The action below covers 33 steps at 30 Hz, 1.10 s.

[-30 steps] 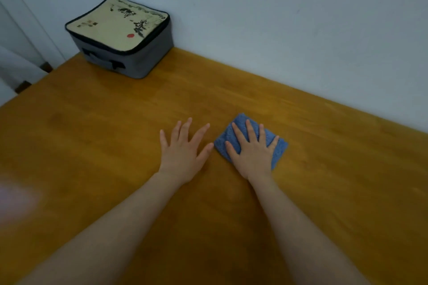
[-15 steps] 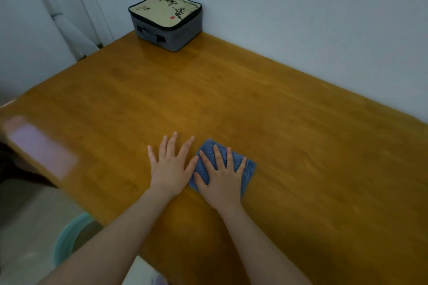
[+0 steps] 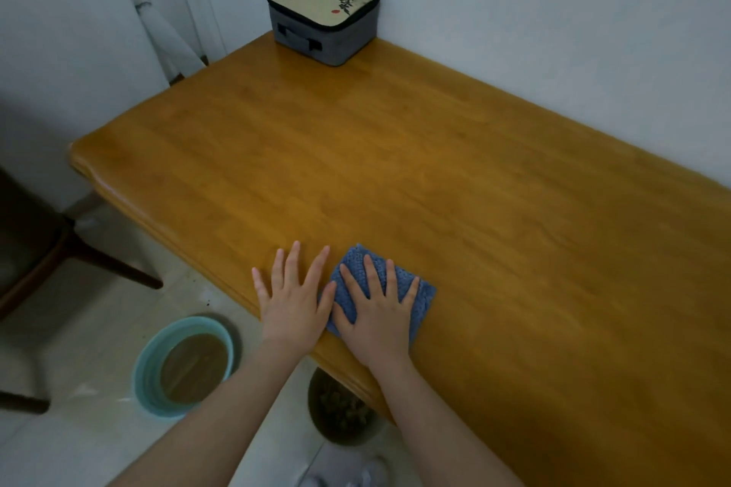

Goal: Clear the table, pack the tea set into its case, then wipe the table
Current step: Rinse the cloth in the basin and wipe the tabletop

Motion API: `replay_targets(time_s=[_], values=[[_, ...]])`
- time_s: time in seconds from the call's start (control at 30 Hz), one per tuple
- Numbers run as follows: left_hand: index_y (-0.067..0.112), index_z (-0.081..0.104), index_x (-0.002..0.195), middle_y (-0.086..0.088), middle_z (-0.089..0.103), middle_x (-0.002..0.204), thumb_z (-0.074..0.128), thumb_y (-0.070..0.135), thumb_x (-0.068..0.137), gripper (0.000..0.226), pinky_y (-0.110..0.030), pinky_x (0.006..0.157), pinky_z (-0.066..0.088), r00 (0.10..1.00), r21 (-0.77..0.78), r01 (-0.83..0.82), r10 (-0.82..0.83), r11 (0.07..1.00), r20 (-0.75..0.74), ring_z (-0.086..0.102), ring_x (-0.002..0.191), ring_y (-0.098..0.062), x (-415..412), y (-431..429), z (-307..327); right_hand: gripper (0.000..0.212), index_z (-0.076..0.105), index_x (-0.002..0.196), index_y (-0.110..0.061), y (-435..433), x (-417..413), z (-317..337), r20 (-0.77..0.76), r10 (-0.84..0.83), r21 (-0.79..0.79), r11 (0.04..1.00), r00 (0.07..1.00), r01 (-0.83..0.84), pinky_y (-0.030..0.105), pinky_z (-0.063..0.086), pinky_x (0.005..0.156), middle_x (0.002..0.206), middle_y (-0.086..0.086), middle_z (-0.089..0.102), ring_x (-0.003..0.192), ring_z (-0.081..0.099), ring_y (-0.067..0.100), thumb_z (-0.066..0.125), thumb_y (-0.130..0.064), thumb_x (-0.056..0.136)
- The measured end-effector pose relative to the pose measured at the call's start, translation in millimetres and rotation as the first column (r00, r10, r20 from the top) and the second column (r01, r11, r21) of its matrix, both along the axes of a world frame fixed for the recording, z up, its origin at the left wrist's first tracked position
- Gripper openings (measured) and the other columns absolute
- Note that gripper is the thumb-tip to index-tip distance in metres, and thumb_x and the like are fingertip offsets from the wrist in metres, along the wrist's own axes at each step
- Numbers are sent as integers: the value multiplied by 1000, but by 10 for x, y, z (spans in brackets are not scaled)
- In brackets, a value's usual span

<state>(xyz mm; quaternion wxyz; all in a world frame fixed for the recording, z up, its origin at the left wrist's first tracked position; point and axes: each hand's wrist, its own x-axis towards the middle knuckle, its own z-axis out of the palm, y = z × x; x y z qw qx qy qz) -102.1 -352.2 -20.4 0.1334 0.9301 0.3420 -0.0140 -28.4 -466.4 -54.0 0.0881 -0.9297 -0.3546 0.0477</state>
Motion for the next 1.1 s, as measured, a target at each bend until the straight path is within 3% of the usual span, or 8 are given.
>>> replay_targets(time_s=[0.13, 0.3, 0.47, 0.6, 0.77, 0.87, 1.1], values=[[45, 3, 150, -3, 1, 162, 17, 57, 98, 56, -59, 115, -8, 1000, -35, 0, -1, 999, -23, -8, 149, -26, -244, -133, 30, 63, 36, 146, -42, -99, -237, 48, -30, 0, -10, 1000, 1000, -1, 71, 8, 109, 156, 0, 34, 144, 26, 36, 16, -69, 94], [46, -3, 150, -3, -3, 162, -15, 64, 79, 74, -58, 115, -9, 995, -31, 24, -27, 999, -95, -10, 148, -26, -450, -294, 31, 61, 31, 148, -44, -301, -380, 36, -56, 14, -39, 999, 998, -16, 70, 9, 108, 158, -2, 30, 146, 24, 34, 21, -69, 94], [45, 3, 151, -4, 2, 163, -3, 63, 88, 66, -59, 115, -6, 996, -18, 51, -52, 999, -76, -6, 149, -28, -473, -398, 73, 60, 32, 148, -43, -609, -473, 44, -71, 39, -62, 997, 997, -43, 69, 10, 108, 157, -4, 31, 144, 27, 33, 26, -69, 93], [44, 5, 151, -5, 4, 162, -10, 63, 80, 75, -59, 114, -7, 994, -2, 83, -83, 997, -66, -4, 149, -28, -417, -478, 115, 60, 35, 147, -43, -854, -473, 76, -91, 36, -79, 996, 995, -43, 69, 12, 108, 156, -4, 33, 143, 31, 32, 28, -69, 92], [44, -8, 150, -4, -9, 162, -7, 62, 88, 65, -58, 115, -9, 989, -13, 79, -80, 997, -124, -14, 147, -27, -269, -668, 184, 61, 36, 145, -45, -1081, -432, 127, -138, 36, -87, 995, 990, -49, 67, 16, 106, 155, -6, 36, 140, 36, 30, 32, -71, 90], [46, -6, 149, -3, -5, 162, -17, 64, 76, 76, -56, 114, -13, 995, -22, 44, -46, 999, -90, -12, 148, -26, -140, -816, 173, 64, 31, 148, -46, -1124, -394, 125, -165, 59, -73, 995, 985, -72, 66, 14, 106, 156, -8, 32, 141, 33, 29, 33, -73, 90], [48, 8, 150, -3, 8, 162, -9, 64, 81, 73, -56, 115, -8, 993, -14, -96, 95, 995, -73, 0, 149, -27, 74, -1107, 78, 72, 36, 146, -38, -1164, -178, 153, -150, 216, -6, 976, 965, -219, 66, 16, 105, 151, -5, 42, 138, 40, 32, 38, -75, 84]])
